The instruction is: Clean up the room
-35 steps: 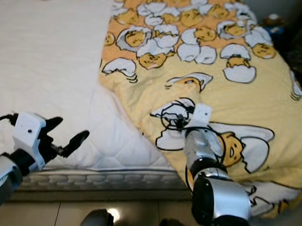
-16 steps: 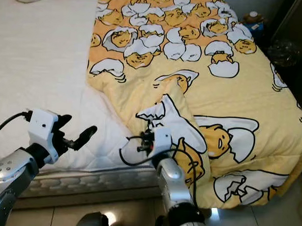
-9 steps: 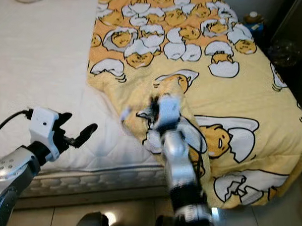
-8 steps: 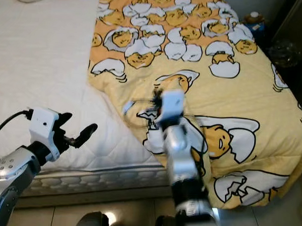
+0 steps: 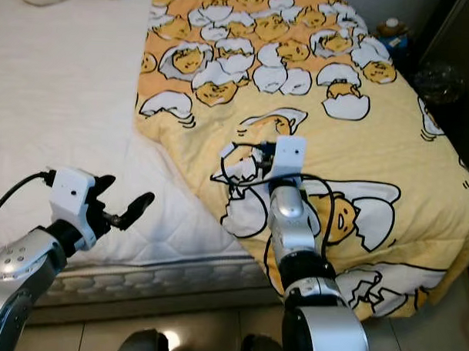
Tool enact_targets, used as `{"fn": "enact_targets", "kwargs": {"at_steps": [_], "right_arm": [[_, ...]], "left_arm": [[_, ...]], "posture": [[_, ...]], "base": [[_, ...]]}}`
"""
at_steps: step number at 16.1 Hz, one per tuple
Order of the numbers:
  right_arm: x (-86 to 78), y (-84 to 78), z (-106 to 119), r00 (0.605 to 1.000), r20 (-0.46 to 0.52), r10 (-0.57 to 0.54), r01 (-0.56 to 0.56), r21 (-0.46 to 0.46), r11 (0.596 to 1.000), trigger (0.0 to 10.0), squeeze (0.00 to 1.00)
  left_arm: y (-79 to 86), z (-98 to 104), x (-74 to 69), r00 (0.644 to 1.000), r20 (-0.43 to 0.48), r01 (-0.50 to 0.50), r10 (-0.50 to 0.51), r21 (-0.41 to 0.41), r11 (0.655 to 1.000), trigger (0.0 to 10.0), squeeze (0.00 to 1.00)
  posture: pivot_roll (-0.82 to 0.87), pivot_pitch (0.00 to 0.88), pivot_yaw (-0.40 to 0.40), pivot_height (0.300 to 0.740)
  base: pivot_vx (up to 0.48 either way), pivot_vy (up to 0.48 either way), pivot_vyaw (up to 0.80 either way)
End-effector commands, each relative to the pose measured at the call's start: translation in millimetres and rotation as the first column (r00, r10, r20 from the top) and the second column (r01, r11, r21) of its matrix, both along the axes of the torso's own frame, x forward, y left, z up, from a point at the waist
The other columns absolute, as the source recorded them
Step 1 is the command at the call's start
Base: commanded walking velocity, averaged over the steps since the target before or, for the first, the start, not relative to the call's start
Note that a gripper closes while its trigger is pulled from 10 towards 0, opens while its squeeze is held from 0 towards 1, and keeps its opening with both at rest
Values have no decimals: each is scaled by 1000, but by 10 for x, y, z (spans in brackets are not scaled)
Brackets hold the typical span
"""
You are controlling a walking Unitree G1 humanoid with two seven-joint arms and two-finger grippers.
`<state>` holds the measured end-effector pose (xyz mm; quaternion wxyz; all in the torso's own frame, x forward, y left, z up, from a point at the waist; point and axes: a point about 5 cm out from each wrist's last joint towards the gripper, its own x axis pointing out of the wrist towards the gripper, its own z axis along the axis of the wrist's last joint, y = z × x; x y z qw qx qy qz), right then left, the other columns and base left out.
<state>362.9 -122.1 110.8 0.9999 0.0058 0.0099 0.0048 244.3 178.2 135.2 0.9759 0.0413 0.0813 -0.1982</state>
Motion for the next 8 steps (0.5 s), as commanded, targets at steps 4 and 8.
{"fn": "enact_targets", "kwargs": {"at_steps": [4, 8], "right_arm": [[27, 180, -25, 999, -32, -8, 8, 9, 1000, 10000, 1000], [58, 203, -43, 996, -84, -38, 44, 72, 996, 10000, 1000]], "left_arm": [[-3, -20, -6, 1000, -5, -5, 5, 2, 1000, 10000, 0], [-15, -27, 2, 1000, -6, 3, -3, 1, 1000, 10000, 0]], "posture": [[197, 119, 30, 740], [195, 119, 31, 740]], "base": [[0, 0, 0], [0, 0, 0]]}}
